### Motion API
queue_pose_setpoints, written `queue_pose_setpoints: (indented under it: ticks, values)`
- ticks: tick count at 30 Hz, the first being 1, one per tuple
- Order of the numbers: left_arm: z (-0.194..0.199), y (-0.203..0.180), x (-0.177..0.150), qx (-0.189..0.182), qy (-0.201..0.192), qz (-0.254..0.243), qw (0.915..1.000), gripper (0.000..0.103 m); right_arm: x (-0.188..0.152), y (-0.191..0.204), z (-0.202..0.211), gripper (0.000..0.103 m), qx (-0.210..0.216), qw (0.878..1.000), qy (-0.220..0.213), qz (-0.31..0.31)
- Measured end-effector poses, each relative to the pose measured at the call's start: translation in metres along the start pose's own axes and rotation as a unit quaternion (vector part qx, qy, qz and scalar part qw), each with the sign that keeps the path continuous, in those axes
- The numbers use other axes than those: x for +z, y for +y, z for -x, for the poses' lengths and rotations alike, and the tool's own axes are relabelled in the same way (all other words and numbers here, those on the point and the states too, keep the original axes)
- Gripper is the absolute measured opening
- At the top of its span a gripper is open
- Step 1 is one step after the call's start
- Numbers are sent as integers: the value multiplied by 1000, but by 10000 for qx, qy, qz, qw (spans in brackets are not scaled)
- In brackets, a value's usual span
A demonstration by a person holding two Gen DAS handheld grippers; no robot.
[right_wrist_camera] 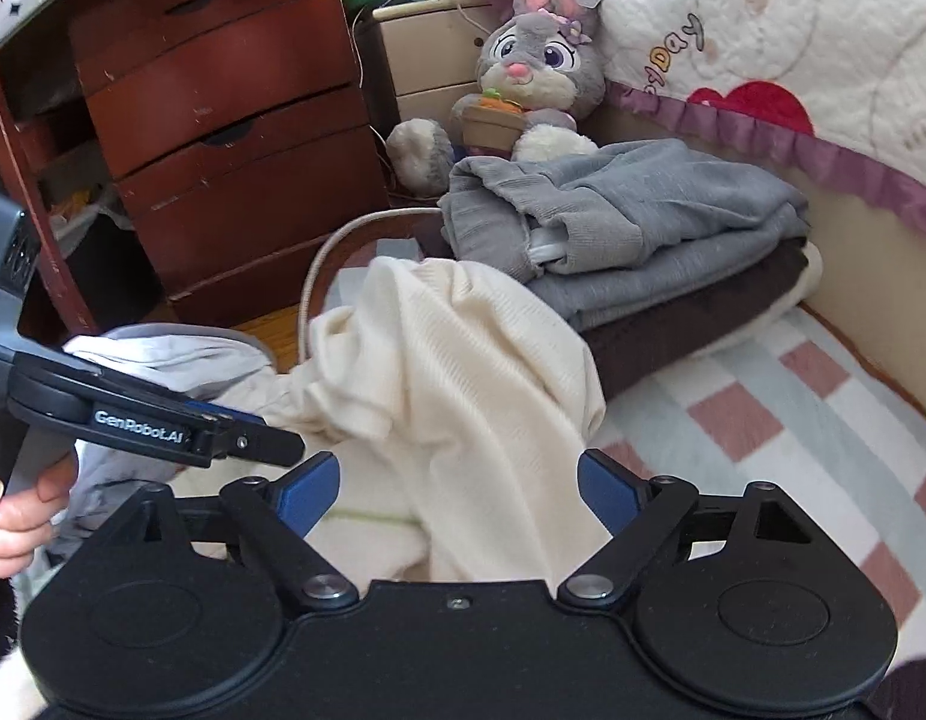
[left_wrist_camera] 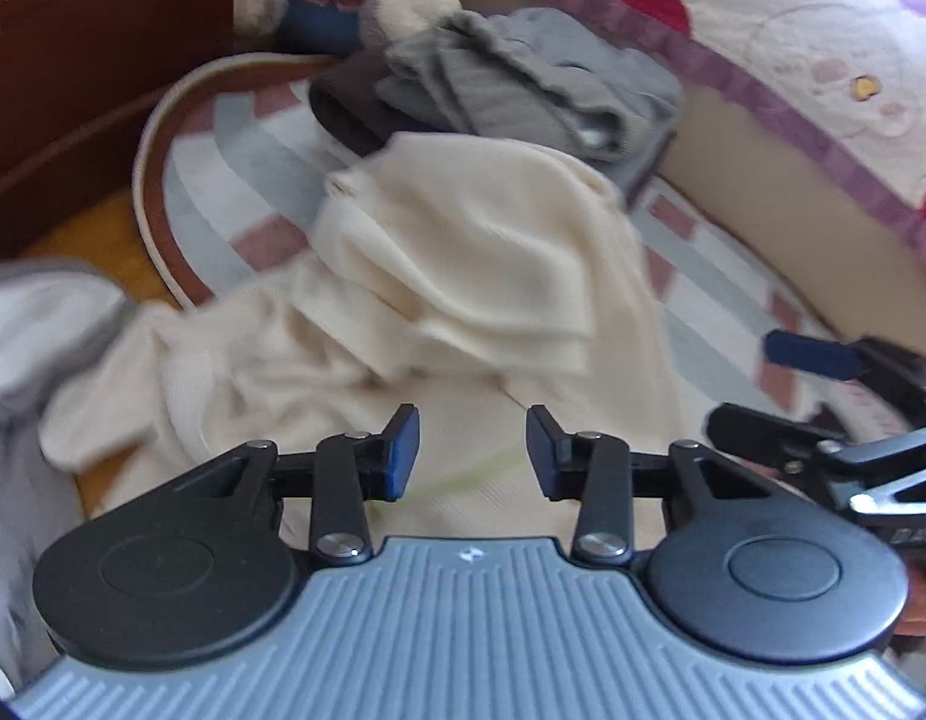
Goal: Fold clothes
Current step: 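Grasp the cream garment with the left and right grippers and lift it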
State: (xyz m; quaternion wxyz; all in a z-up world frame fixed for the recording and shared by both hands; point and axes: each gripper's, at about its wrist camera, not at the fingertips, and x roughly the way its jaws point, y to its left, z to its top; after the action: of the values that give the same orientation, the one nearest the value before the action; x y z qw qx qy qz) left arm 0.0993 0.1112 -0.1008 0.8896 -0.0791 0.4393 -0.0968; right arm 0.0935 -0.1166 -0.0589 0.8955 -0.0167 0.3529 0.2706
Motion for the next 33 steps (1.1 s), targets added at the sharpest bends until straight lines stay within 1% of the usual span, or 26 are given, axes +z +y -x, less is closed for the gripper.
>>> queue_pose_setpoints:
  ticks: [1,2,3,4,5,7,8,9,10,11,13,16,17,18,19,20,21,22,23,24,25,27,29,30,32,33]
  values:
    - [-4,0,-1,-133,-259,-214,9993,38,1,1,-6,81,-44,9999,7,132]
    - [-8,1,-1,-265,-517,-427,9974,40,3,3,-12,56,-87,9996,14,265]
    - [-12,1,-3,-426,-767,-642,9941,47,4,3,-22,41,-74,9992,166,364]
    - [-17,1,-5,-536,-941,-783,9910,54,5,2,-32,19,-59,9984,321,461]
    - [-25,0,-6,-465,-929,-817,9912,56,5,1,-36,14,-92,9985,330,423]
    - [-41,-4,-3,-280,-625,-963,9930,60,4,-2,-45,16,-158,9987,341,342]
    - [-48,-5,-2,-208,-502,-1009,9934,62,3,-5,-45,27,-238,9991,269,223]
    - [-53,-4,-2,-173,-429,-1007,9938,69,2,-8,-46,35,-319,9992,195,102]
    - [-57,-2,-2,-174,-384,-951,9946,75,0,-11,-46,53,-332,9994,129,1]
    - [-60,2,-2,-238,-385,-802,9957,78,-3,-14,-48,63,-351,9993,89,-81]
    - [-66,14,-2,-490,-350,-401,9974,94,-7,-20,-53,66,-385,9990,76,-226]
    - [-83,30,-2,-923,-218,231,9952,99,-15,-30,-77,66,-309,9974,472,-452]
    - [-91,34,-2,-993,-136,379,9942,99,-18,-33,-84,51,-199,9969,540,-540]
    - [-99,36,-2,-954,-29,447,9944,93,-21,-34,-86,34,16,9957,564,-737]
    - [-104,36,-2,-873,20,453,9951,74,-24,-35,-88,11,233,9936,586,-935]
    - [-101,31,-4,-706,-57,308,9970,63,-27,-37,-90,11,450,9907,608,-1132]
    - [-96,25,-5,-568,-142,105,9982,51,-29,-34,-83,11,587,9896,486,-1216]
    - [-90,20,-6,-570,-174,3,9982,40,-30,-32,-76,11,723,9883,361,-1297]
    - [-83,19,-7,-703,-203,44,9973,32,-31,-30,-66,11,856,9866,225,-1373]
    - [-75,18,-7,-903,-218,121,9956,20,-32,-30,-53,11,1048,9826,45,-1532]
    - [-68,16,-7,-1049,-215,146,9941,12,-32,-30,-39,10,1132,9805,-105,-1602]
    - [-53,5,-1,-1265,-192,11,9918,10,-32,-29,-12,10,1294,9754,-406,-1737]
    - [-36,-11,2,-1459,-199,-136,9890,7,-31,-29,18,9,1345,9739,-710,-1686]
    - [-27,-22,4,-1716,-263,-200,9846,3,-31,-28,34,9,1378,9726,-895,-1642]
    - [-10,-45,12,-2237,-351,-232,9738,3,-27,-26,71,9,1299,9732,-1203,-1469]
    - [-1,-60,16,-2408,-412,-304,9692,3,-25,-26,88,9,1170,9747,-1308,-1386]
